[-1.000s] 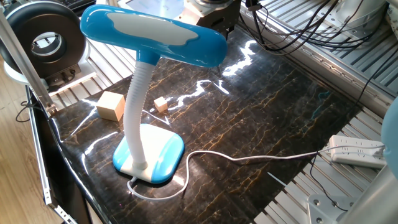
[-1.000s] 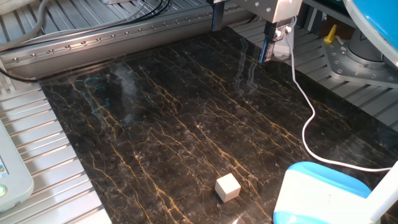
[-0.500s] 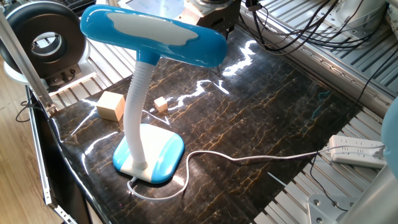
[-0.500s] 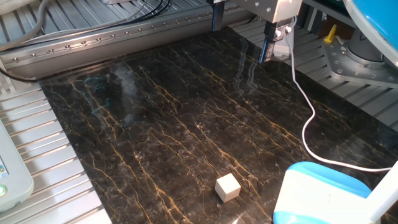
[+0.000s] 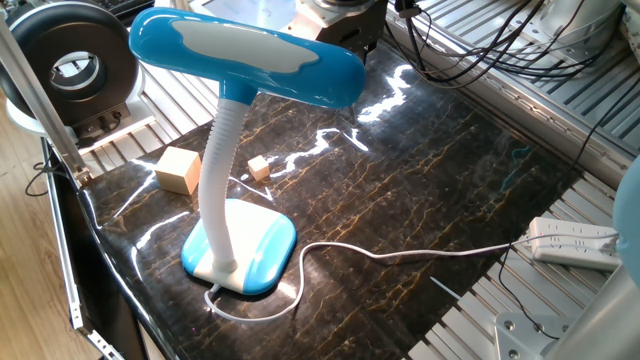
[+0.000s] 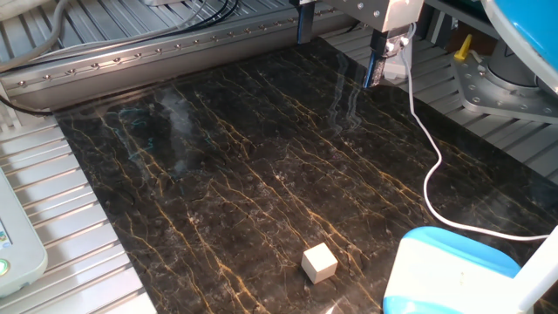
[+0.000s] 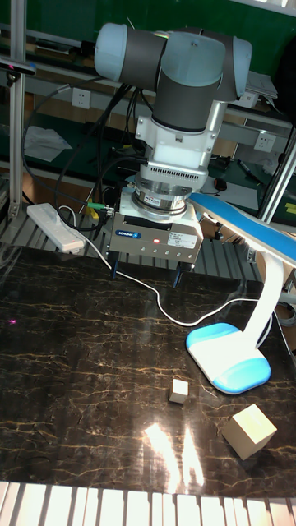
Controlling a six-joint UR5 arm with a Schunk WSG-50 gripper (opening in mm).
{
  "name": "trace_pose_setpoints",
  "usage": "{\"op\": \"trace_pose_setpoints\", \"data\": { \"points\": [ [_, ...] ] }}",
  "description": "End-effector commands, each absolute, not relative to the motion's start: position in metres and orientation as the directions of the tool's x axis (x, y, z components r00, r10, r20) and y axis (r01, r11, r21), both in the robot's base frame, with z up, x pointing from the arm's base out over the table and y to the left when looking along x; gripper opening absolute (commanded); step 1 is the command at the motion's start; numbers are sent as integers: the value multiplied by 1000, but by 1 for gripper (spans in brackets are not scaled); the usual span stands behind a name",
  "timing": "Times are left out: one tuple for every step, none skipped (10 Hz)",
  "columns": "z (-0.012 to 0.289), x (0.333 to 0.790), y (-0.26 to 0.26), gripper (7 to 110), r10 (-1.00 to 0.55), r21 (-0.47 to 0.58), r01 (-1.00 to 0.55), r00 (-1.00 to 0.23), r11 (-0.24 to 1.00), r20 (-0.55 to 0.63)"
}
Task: Turn off the desk lamp by pressing the button
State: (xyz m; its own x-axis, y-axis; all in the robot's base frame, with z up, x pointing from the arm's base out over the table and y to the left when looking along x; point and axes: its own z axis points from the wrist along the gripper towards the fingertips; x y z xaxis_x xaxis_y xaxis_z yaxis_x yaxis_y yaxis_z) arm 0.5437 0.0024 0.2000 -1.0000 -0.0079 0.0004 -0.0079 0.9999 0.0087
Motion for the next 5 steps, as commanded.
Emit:
{"op": "trace_pose_setpoints", "data": {
  "points": [
    [204,586,20,109,130,91,117,-979,989,-158],
    [203,587,20,7,131,91,117,-978,989,-161],
    [203,587,20,7,125,91,111,-978,990,-165],
    [203,587,20,7,122,92,108,-979,990,-164],
    [202,587,20,7,122,91,108,-979,990,-162]
  ]
}}
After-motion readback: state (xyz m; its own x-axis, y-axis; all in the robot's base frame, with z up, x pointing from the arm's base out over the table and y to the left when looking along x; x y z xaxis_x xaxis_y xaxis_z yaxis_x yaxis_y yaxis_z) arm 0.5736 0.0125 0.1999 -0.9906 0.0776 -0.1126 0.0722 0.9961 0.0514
